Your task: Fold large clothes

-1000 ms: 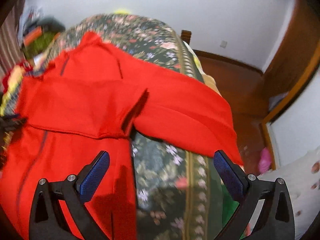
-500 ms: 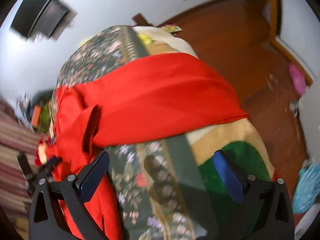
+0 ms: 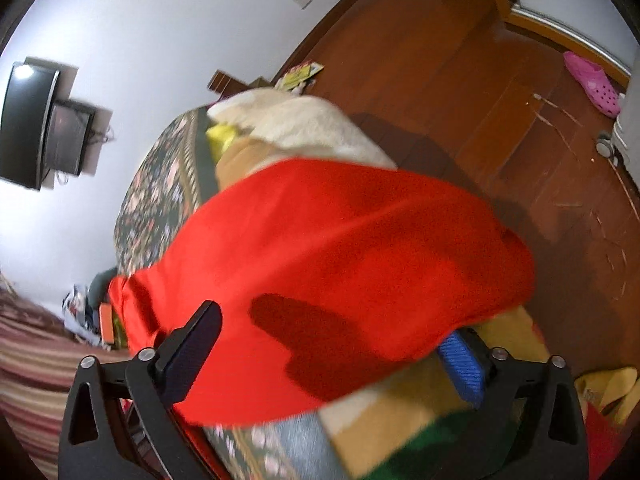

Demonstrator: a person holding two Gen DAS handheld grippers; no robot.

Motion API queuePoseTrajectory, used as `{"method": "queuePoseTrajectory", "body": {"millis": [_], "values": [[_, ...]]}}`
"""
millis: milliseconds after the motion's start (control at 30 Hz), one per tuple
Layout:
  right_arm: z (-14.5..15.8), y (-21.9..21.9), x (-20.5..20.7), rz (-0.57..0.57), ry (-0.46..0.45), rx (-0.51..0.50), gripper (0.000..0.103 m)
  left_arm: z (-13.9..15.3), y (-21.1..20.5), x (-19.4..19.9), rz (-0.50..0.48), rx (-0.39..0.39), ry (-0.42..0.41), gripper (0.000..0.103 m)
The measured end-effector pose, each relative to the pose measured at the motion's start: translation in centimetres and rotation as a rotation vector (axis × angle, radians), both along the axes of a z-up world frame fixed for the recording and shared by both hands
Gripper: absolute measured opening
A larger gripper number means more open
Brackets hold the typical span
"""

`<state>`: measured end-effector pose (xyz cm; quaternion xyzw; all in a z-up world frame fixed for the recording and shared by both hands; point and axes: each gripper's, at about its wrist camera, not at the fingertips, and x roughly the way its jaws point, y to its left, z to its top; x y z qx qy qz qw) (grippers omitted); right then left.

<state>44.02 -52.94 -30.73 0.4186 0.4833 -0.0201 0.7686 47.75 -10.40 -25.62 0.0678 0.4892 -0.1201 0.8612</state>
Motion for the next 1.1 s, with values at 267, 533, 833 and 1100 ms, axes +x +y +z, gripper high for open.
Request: {"method": "queuePoseTrajectory", "body": {"millis": [267, 533, 833, 1100], "values": [[1.7, -0.8, 1.2, -0.112, -0.039, -0.121, 0.015, 0.5, 0.0, -0.9, -0.014, -0.001, -0.009, 0.099], [13.2, 5.2, 1.9, 0.022, -0.272, -0.355, 0.009, 3.6, 3.0, -2.1, 0.035, -0.040, -0.065, 0.099], [23.3, 19.0, 2.6, 0.287, -0.461, -0.405, 0.009, 7.8, 8.2, -5.1, 0.089, -0.067, -0.153, 0.099], [18.2, 32.7, 2.9, 0.536, -0.349, -0.367, 0.009, 8.7, 13.6, -7.6, 0.162, -0.075, -0.175, 0.099]]}}
